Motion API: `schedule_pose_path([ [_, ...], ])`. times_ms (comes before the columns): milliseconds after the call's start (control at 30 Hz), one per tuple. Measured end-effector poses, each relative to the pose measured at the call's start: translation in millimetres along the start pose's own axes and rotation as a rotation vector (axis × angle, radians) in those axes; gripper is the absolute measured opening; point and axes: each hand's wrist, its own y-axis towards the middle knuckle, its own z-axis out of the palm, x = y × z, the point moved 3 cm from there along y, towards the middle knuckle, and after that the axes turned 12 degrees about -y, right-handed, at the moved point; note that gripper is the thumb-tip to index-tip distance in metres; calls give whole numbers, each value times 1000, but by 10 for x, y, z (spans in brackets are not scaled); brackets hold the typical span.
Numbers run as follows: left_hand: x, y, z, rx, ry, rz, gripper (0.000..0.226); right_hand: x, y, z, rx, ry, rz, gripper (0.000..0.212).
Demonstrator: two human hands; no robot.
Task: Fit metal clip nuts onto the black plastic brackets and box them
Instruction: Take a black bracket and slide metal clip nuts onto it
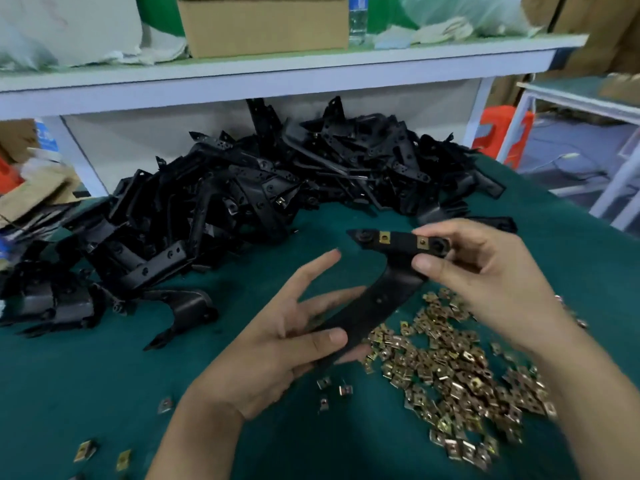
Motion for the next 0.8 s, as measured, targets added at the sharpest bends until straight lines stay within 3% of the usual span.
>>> schedule_pose_path([
  [367, 794, 783, 1007, -55, 16, -170, 51, -363, -1363, -1338, -350, -140, 221, 28],
  [567, 1246, 1069, 1647, 58, 84, -241, 56, -401, -2073, -1870, -520, -253, 383, 32],
  [800, 1629, 1286, 2239, 169, 178, -291, 54, -433, -2686, -2268, -588, -431, 537, 27],
])
